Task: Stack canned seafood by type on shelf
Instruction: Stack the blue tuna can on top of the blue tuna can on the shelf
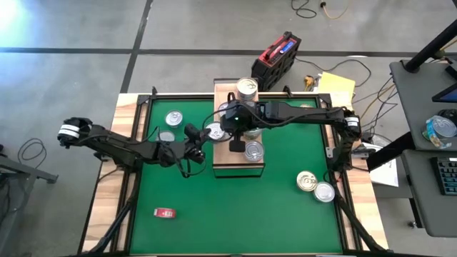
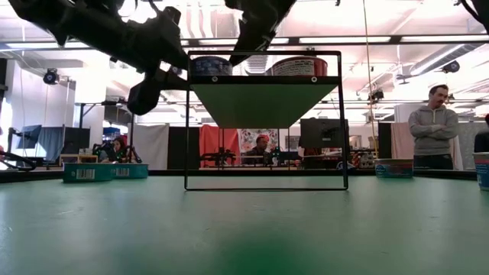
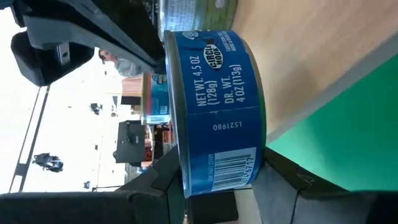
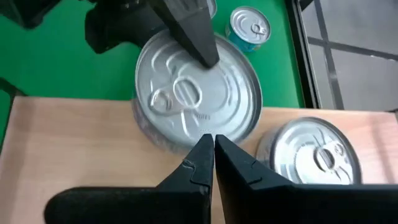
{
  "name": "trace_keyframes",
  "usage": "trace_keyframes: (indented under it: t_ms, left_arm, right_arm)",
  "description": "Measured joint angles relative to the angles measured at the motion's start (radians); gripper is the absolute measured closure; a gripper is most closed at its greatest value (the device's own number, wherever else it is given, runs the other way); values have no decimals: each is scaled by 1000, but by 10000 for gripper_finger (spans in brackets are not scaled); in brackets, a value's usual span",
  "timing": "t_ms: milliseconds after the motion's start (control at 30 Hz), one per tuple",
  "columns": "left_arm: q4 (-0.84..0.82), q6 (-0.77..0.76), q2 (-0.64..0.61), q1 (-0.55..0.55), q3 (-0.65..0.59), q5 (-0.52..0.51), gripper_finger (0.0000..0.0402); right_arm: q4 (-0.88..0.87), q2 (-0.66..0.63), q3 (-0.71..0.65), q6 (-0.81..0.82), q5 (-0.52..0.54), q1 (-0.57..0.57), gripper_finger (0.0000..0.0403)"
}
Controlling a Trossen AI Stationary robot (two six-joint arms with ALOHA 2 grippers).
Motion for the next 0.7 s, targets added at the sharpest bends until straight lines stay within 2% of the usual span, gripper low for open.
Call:
trace_keyframes:
  t_ms: [267,400,533,700]
  left_arm:
    - [59,77,-34,27,0,21,274]
    - [91,111,-38,75,0,103,274]
    - [125,171,-38,129,2,115,274]
    - [82,183,-23,183,44,183,274]
  right_arm:
    - [-64,-78,7,9,4,-8,394]
    - [-87,-114,7,14,4,-13,394]
    - [-100,-130,7,20,5,-14,394]
    - [-129,-132,7,13,5,-13,394]
